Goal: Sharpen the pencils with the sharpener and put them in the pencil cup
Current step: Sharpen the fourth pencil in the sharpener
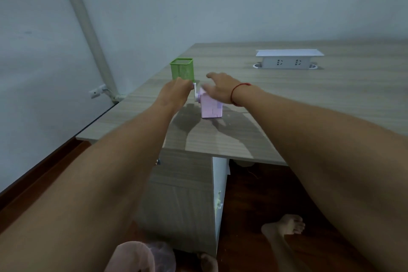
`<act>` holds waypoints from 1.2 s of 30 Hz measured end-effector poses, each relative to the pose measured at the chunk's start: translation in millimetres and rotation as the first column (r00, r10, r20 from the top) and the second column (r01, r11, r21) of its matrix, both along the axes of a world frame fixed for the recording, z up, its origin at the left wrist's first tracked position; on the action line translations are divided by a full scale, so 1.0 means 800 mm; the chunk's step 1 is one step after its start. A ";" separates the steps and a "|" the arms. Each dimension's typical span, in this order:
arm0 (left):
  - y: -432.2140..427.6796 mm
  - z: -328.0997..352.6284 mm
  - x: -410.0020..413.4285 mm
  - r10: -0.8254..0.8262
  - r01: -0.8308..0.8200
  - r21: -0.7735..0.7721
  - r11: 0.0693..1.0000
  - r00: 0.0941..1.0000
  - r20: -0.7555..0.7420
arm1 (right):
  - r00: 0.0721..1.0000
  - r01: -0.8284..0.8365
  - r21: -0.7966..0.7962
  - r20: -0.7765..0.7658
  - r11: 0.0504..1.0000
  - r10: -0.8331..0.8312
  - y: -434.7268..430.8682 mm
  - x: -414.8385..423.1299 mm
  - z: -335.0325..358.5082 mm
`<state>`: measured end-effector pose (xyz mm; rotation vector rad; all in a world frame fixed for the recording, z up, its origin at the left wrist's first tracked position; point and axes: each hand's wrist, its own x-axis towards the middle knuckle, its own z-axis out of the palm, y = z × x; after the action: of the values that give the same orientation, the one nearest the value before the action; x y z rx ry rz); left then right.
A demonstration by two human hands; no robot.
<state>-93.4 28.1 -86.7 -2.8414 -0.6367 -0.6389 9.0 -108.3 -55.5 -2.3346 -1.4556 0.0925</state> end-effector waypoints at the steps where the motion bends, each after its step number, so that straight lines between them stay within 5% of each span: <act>1: -0.001 0.001 0.000 0.005 -0.005 -0.007 1.000 1.000 0.000 | 0.998 0.044 0.040 -0.043 0.998 -0.042 -0.004 0.009 0.002; 6: -0.016 0.012 -0.008 0.074 -0.074 -0.052 0.996 0.997 -0.008 | 0.981 0.157 -0.147 0.137 0.977 -0.137 -0.027 0.033 -0.013; 10: -0.040 0.024 -0.004 0.099 -0.096 -0.068 0.993 0.994 0.037 | 0.977 0.134 -0.102 0.182 0.986 -0.114 -0.029 0.030 -0.019; 19: -0.090 -0.007 0.032 -0.052 0.163 -0.428 0.889 0.964 0.260 | 0.961 0.113 -0.088 0.262 0.990 -0.087 -0.036 0.020 -0.027; 28: -0.092 -0.021 0.033 -0.043 0.154 -0.349 0.924 0.951 0.306 | 0.928 0.120 -0.117 0.365 0.986 -0.069 -0.062 0.033 -0.029; 36: -0.099 -0.022 0.044 0.034 0.085 -0.345 0.935 0.945 0.325 | 0.915 0.294 -0.137 0.327 0.946 -0.237 -0.141 0.079 -0.024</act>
<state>-57.9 -51.1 -103.9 -3.1019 -0.8437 -1.1225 71.9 -221.1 -75.1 -2.7777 -1.2864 -0.2314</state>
